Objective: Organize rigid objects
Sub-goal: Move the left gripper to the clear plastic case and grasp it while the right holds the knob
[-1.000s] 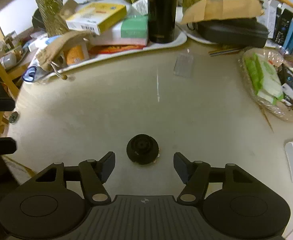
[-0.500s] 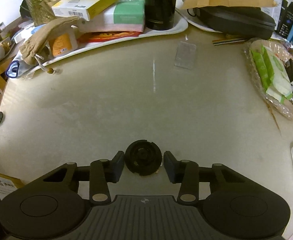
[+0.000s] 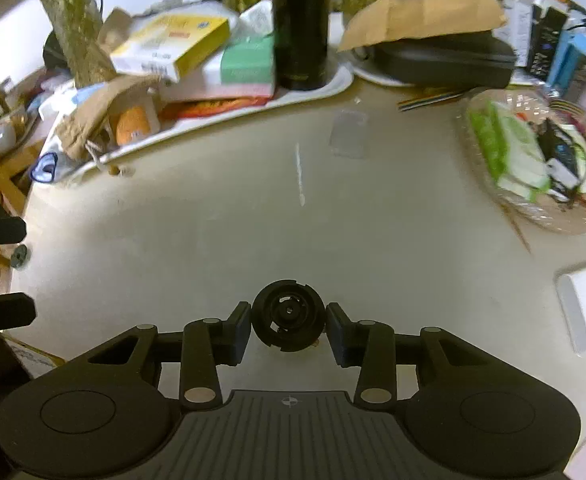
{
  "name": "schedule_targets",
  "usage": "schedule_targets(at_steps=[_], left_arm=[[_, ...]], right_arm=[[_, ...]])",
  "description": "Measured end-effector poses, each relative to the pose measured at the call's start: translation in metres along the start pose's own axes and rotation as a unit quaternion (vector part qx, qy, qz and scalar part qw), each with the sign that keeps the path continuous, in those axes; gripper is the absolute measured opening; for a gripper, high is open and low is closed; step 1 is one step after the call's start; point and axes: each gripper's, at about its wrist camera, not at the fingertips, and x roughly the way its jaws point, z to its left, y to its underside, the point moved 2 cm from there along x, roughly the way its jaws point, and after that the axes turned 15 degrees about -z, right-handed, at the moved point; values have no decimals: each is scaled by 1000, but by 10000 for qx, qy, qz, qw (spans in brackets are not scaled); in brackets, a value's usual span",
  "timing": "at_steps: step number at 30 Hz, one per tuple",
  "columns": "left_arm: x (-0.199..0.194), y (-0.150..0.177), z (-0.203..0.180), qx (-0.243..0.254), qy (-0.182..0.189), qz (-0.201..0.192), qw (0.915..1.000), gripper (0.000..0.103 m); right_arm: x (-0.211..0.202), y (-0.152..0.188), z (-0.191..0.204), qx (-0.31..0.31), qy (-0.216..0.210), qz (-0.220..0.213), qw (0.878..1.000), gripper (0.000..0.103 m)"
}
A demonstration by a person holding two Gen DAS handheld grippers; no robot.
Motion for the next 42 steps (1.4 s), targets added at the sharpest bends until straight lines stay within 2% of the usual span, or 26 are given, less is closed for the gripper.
schedule_targets(at_steps=[11, 21, 31, 42], left_arm=[[13, -20, 0, 56, 5, -95, 9999, 70], [45, -46, -5, 391, -17, -164, 9991, 70], [102, -61, -13, 698, -199, 1, 9974, 70], [169, -66, -6, 291, -239, 320, 9988, 70]], right_arm=[[-50, 7, -25, 398, 182, -498, 9978, 43], [-69, 23, -39, 652, 277, -664, 9953, 43], [-80, 36, -56, 854, 395, -731, 9929, 43], [-84, 38, -65, 933, 389, -823, 9915, 43]])
